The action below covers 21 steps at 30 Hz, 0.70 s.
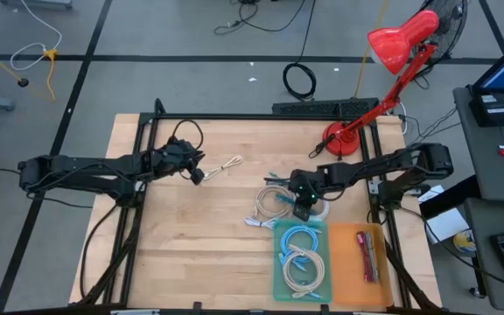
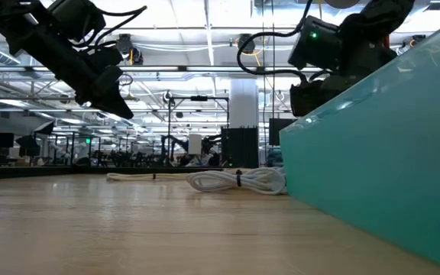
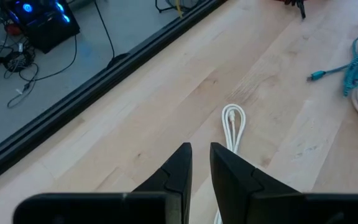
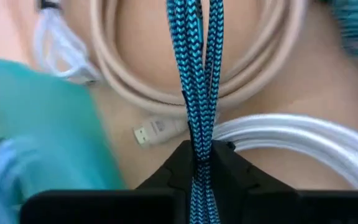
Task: Pick & Place USB Port
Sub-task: Put the blue charger cable into the orange bin
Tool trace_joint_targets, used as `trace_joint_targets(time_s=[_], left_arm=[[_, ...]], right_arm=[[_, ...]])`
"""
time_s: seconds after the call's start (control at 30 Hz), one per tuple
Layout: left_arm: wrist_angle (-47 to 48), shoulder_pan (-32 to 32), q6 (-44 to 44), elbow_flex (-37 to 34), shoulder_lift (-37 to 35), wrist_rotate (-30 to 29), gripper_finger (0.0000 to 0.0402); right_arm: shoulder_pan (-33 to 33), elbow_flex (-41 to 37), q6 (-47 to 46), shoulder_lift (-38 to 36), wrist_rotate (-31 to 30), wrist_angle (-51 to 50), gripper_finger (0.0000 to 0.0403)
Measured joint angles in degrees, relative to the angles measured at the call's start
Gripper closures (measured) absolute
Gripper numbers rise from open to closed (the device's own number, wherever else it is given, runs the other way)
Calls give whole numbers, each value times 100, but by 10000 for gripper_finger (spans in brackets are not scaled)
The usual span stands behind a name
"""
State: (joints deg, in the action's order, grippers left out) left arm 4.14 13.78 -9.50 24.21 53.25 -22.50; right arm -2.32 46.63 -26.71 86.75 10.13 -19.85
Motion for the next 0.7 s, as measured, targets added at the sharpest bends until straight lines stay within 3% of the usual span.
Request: trace_joint_targets(time_s=[0.2,0.53,0.7], left_arm=[[-13,2,60,0,0,-2,339],[-150,-40,73,-75,36,20,339],[-629,-41,55,-351,118,161,339]], right_arm=[[-250,500,240,-211,-164,44,386],[-759,1312,643,-708,-1385,112,381],[-1190,1460,86,-1260,-2218,-582,385]])
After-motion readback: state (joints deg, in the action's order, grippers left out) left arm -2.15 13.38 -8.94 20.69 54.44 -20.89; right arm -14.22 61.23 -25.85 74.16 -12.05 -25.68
